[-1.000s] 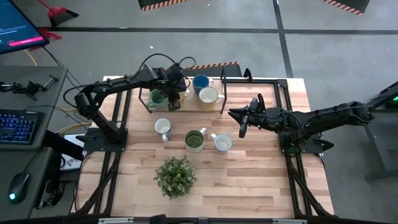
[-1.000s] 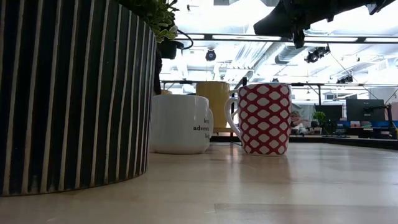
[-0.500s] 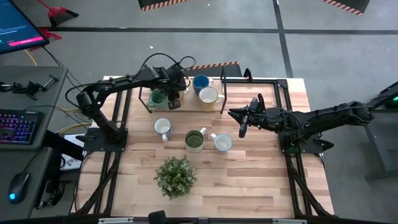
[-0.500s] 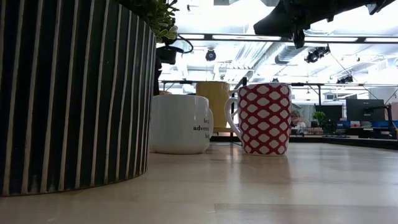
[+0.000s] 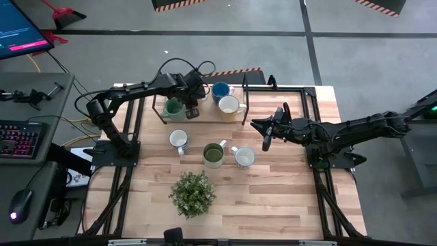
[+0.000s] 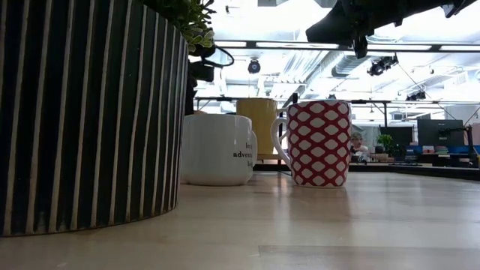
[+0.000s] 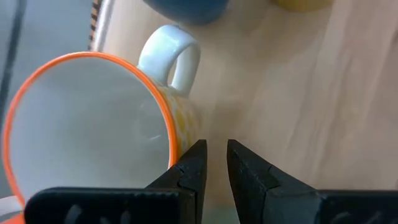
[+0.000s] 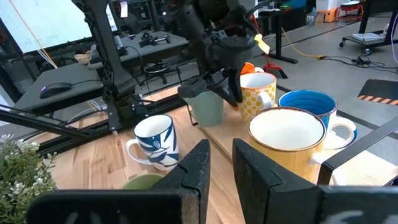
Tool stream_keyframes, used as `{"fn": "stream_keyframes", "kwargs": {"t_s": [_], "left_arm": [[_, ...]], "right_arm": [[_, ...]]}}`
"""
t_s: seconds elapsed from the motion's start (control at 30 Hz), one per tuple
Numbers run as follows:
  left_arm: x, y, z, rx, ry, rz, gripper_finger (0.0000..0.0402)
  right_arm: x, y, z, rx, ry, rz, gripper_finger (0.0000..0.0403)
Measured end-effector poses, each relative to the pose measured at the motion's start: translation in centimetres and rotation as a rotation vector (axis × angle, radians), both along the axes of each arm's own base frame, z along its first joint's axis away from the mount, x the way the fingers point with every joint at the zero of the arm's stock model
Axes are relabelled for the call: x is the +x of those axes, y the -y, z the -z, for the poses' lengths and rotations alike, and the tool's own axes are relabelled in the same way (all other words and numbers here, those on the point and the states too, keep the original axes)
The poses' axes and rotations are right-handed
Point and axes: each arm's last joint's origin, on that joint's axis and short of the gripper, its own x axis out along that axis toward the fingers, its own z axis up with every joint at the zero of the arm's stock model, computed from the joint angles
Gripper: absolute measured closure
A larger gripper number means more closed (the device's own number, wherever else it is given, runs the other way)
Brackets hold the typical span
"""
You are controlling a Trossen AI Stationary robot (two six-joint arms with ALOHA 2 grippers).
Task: Place coffee mugs
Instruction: Adjust the colored mugs on the shelf
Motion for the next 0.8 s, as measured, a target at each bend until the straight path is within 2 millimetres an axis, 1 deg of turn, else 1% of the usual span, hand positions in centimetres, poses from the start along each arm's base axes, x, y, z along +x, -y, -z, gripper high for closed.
{"fn": "stream_keyframes", "kwargs": {"t_s": [0.3,0.8], "left_arm": [[-0.04,-0.13,-0.03,0.018,-0.007,-0.002,0.0348],[-0.65,-0.99,-0.04,0.03,-0.016,-0.038,0.0348]], "right_arm": [[0.0,0.0,0.0,0.0,0.0,0.0,0.0347],[0.0,0.01,0.01,-0.001,-0.001,0.003,0.0347]]}}
